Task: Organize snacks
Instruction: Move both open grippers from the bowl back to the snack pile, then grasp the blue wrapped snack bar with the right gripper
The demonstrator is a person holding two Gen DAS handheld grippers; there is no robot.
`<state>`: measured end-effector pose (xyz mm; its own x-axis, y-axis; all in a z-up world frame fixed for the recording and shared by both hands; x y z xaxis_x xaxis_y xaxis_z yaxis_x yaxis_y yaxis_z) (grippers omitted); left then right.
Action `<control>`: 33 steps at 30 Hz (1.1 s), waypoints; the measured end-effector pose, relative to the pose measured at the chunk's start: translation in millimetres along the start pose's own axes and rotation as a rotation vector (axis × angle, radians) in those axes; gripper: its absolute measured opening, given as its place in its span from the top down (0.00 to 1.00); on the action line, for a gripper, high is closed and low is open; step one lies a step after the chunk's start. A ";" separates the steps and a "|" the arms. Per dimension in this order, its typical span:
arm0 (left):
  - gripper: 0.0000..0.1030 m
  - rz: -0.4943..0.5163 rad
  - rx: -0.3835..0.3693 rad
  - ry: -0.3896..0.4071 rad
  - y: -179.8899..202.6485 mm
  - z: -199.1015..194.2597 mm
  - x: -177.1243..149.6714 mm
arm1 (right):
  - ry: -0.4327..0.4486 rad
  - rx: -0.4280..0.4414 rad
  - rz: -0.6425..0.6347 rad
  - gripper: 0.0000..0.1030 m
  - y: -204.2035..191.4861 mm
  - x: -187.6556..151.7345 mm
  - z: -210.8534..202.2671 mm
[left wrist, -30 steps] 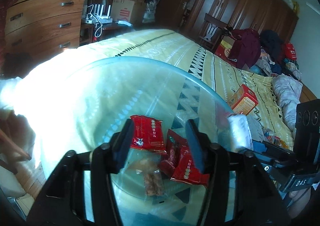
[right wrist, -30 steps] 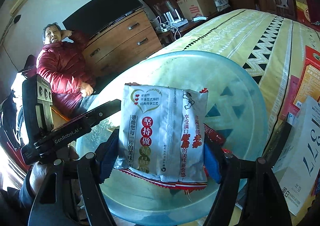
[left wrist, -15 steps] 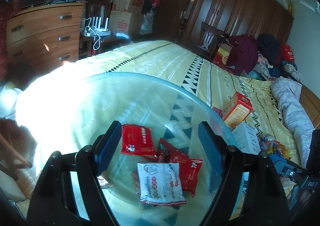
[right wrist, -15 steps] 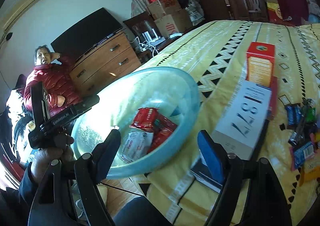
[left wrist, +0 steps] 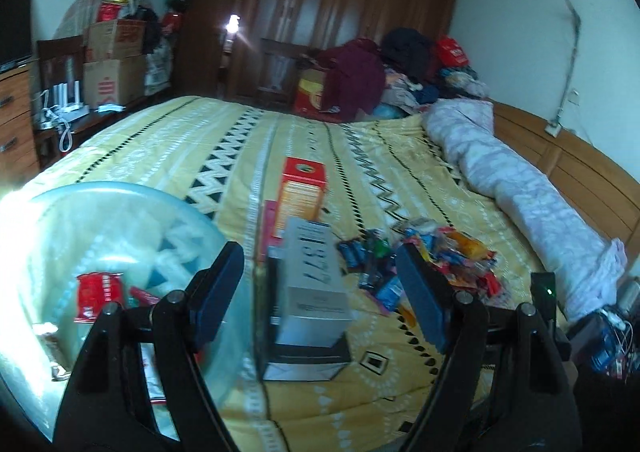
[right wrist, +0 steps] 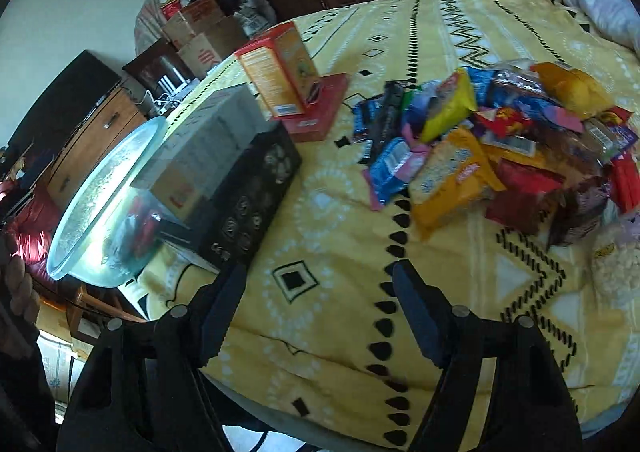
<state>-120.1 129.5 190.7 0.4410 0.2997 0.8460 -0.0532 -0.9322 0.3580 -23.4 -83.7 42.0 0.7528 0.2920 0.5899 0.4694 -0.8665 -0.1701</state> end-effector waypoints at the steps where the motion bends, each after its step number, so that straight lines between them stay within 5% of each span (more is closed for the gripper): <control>1: 0.23 0.014 -0.028 -0.020 10.8 10.2 -3.5 | 0.009 -0.005 0.004 0.26 7.3 6.1 -1.4; 9: 0.23 0.027 -0.091 -0.129 32.9 58.1 -24.6 | 0.086 -0.030 -0.017 0.26 28.3 79.2 6.5; 22: 0.23 0.025 -0.081 -0.142 41.0 67.5 -25.0 | 0.078 -0.002 -0.061 0.26 21.6 96.0 30.8; 24: 0.23 0.021 -0.075 -0.135 39.9 65.2 -23.1 | 0.094 0.005 -0.112 0.34 16.4 115.2 35.9; 33: 0.23 -0.005 -0.062 -0.160 34.6 71.3 -31.1 | -0.046 -0.006 -0.171 0.42 -11.3 187.8 143.2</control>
<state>-71.8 73.4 148.6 0.5777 0.2634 0.7726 -0.1039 -0.9151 0.3897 178.8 38.9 41.7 0.6825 0.4539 0.5728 0.5901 -0.8047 -0.0654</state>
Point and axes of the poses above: each gripper's, at about its wrist camera, not at the fingertips, and z roughly the way its jaws point, y to its right, x to its top, the point moved 8 cm from there along z, roughly the way its jaws point, and after that the axes turned 15 degrees about -x, right-handed, at the moved point
